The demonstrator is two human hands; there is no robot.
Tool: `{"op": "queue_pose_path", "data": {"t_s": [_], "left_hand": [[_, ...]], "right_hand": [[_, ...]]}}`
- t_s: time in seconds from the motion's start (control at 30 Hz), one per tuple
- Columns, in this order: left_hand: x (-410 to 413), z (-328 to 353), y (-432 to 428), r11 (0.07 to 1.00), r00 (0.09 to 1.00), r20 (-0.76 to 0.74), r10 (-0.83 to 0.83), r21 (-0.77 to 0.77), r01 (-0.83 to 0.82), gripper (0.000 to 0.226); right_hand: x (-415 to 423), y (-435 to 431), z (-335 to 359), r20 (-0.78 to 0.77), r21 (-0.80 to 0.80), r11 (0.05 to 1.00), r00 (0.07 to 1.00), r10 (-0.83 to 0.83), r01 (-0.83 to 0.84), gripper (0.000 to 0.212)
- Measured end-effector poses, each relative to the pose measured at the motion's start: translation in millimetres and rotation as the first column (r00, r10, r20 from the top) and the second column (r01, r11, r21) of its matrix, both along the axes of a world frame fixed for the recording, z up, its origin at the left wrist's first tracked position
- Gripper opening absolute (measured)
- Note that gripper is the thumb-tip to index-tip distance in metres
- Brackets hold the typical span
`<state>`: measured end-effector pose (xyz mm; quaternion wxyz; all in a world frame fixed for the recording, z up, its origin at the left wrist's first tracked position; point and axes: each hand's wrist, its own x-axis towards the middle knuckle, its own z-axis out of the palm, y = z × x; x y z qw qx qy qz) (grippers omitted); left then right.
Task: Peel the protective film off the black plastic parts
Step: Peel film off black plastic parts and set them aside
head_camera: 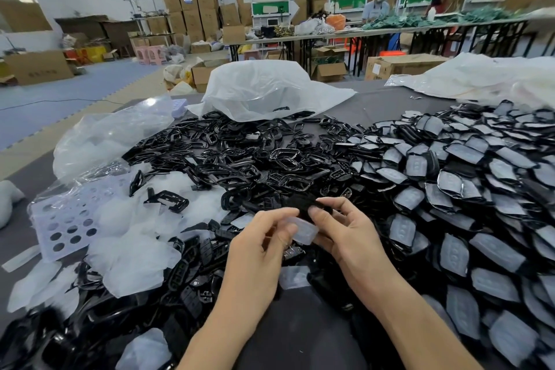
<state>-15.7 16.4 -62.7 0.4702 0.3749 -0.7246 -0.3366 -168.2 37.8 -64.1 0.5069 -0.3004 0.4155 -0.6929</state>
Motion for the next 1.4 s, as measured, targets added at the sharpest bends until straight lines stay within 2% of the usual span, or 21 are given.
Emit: {"op": "queue_pose_path", "data": {"t_s": [0.1,0.27,0.47,0.67,0.73,0.8,0.87,0.97,1.07,1.13,1.27,1.4], "left_hand": [[1,1,-2,0.992,0.987,-0.149,0.067,0.120,-0.049,0.014],[2,5,-3,0.972,0.937,-0.343,0.062,0.234,0.021,0.003],[0,5,-3,0.965,0.913,-0.404,0.059,0.257,0.051,0.006],[2,3,-7,0.944,0.880,-0.468,0.073,0.317,0.090,0.014],[3,3,-8,0.928,0.870,-0.490,0.061,0.348,0.130,0.013],[2,3,-8,0.913,0.871,-0.491,0.033,0.369,0.174,0.013],[1,2,-6,0.908,0.883,-0.470,-0.002,0.368,0.199,0.013],[1,4,-5,0.919,0.906,-0.420,-0.044,0.338,0.202,0.015],[4,6,-6,0.959,0.968,-0.250,-0.035,0.263,0.103,0.016],[6,7,-6,0.969,0.982,-0.187,-0.017,0.239,0.062,0.015],[6,11,-3,0.956,0.973,-0.227,-0.037,0.274,0.100,0.010],[5,11,-3,0.954,0.969,-0.243,-0.034,0.281,0.104,0.006]], "right_hand": [[5,2,1,-0.048,-0.011,0.997,0.996,0.071,-0.071,0.013],[8,4,2,-0.065,-0.039,0.990,0.989,0.132,-0.135,0.018],[11,7,3,-0.052,-0.065,0.981,0.982,0.182,-0.185,0.014],[15,7,6,-0.051,-0.087,0.970,0.973,0.225,-0.229,0.039],[15,7,5,-0.102,-0.074,0.979,0.978,0.180,-0.188,0.037],[16,6,4,-0.131,-0.070,0.988,0.983,0.129,-0.139,0.020],[16,5,3,-0.136,-0.067,0.992,0.986,0.096,-0.106,0.012],[14,5,4,-0.143,-0.072,0.995,0.988,0.065,-0.076,0.011],[13,7,4,-0.164,-0.073,0.995,0.985,0.058,-0.070,0.012],[12,6,3,-0.180,-0.072,0.995,0.982,0.056,-0.070,0.010],[11,6,1,-0.233,-0.080,0.994,0.971,0.054,-0.075,0.013],[12,5,1,-0.211,-0.075,0.992,0.974,0.086,-0.103,0.009]]}}
